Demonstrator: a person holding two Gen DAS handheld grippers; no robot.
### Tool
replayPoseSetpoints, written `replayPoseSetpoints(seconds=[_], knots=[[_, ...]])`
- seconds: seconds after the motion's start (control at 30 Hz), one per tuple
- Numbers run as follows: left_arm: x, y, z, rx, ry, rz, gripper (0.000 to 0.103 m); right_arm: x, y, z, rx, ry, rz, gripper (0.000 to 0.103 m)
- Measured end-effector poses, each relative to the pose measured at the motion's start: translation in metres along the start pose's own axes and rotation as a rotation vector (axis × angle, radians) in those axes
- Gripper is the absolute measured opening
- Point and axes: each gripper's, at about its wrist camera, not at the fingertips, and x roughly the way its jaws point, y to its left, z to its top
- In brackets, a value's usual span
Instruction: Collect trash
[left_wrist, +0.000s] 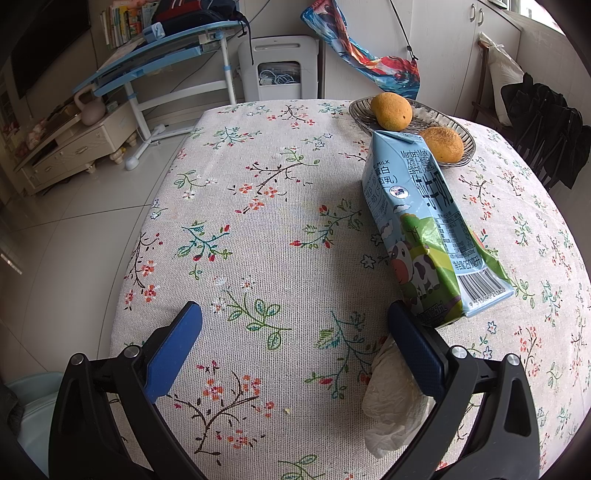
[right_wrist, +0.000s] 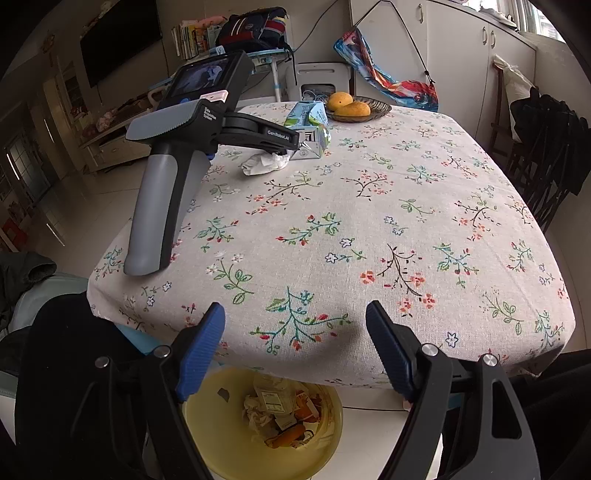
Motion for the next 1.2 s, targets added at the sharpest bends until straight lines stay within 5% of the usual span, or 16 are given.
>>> replayPoseSetpoints(seconds=[0.6,0.97,1.2], knots=[[0.0,0.0,0.0,0.0,0.0,0.0,0.097,-0.006,-0.004,0.001,0.033,-0.022,0.049,0.076],[0.0,0.0,0.0,0.0,0.0,0.0,0.097,-0.008,-0.039,0.008,0.211,-0.054,0.149,0.076],[0.0,0.0,0.0,0.0,0.0,0.0,0.097,-0.008,-0.014,0.009,0.102,-0.056,0.141,0.076]])
